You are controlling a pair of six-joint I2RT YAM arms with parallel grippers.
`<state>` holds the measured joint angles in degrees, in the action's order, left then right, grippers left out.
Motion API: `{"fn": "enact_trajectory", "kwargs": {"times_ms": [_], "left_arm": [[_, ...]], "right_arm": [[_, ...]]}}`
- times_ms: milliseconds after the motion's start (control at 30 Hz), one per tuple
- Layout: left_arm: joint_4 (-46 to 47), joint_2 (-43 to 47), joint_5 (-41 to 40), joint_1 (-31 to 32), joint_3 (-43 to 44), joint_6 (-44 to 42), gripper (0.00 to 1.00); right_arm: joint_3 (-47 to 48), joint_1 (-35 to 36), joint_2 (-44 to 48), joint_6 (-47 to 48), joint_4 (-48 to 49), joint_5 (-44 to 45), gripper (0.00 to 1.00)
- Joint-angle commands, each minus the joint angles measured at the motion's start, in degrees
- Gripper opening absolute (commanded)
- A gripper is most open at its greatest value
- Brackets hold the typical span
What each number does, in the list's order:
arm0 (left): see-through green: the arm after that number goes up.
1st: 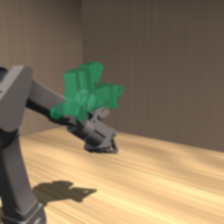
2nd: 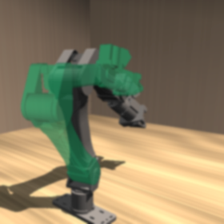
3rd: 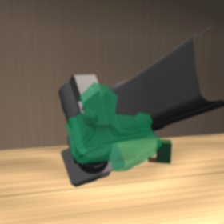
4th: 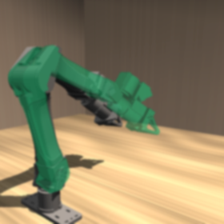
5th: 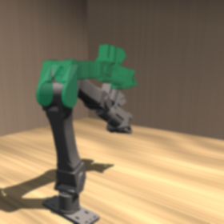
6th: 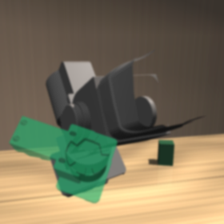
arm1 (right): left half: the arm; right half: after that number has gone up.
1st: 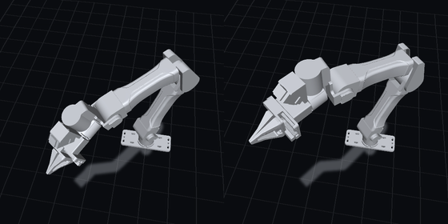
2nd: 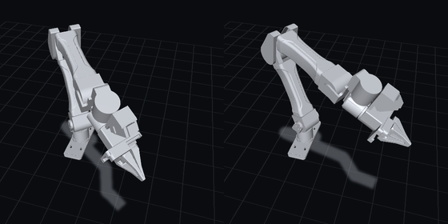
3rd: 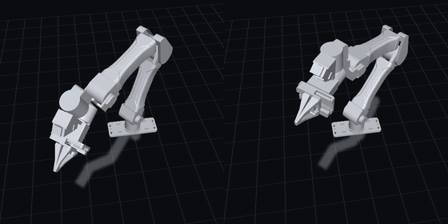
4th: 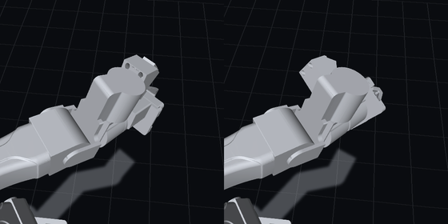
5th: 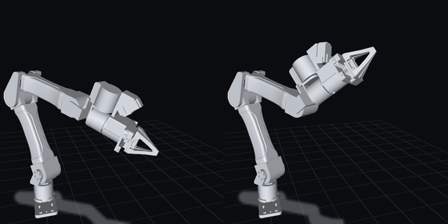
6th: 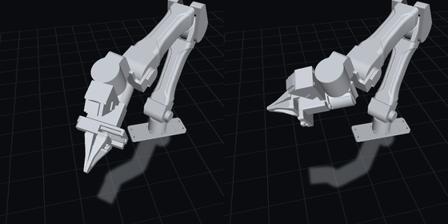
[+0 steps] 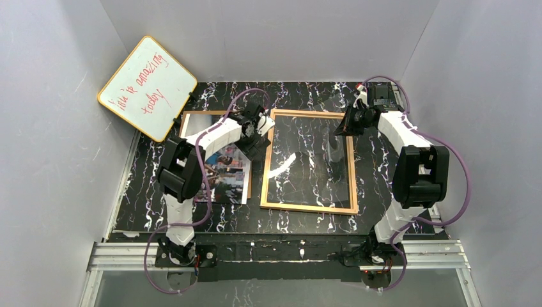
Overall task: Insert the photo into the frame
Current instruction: Place the photo frame item in the photo frame.
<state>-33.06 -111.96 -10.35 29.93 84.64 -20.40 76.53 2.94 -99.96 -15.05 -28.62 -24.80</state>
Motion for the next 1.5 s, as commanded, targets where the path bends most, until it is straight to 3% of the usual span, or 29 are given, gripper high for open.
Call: {"fn": "enact_trajectory", "kwargs": {"times_ms": [0,667,1033,1467], "left_arm": [[-2.5,-1.9,0.1,1.5,2.3,0.7,0.98],[-1.2,-4.0,3.2,4.0,1.7,3.0,0.98],[0.2,-3.8,3.8,4.4,-0.4,3.2,0.98],[0.6,-2.8,5.5,5.1,-2.7,2.9,0.98]], "right_arm": [[2.7,-0.3,-0.4,0.6,-0.5,-3.1,0.01],[-2.3,-1.1,2.4,-2.9,3.6,-8.5,0.01],[2.0,-1.2,0.5,-2.7,0.8,-9.6,0.01],[-6.8,-1.9,5.0,-7.0,7.7,-8.4,0.01]]}}
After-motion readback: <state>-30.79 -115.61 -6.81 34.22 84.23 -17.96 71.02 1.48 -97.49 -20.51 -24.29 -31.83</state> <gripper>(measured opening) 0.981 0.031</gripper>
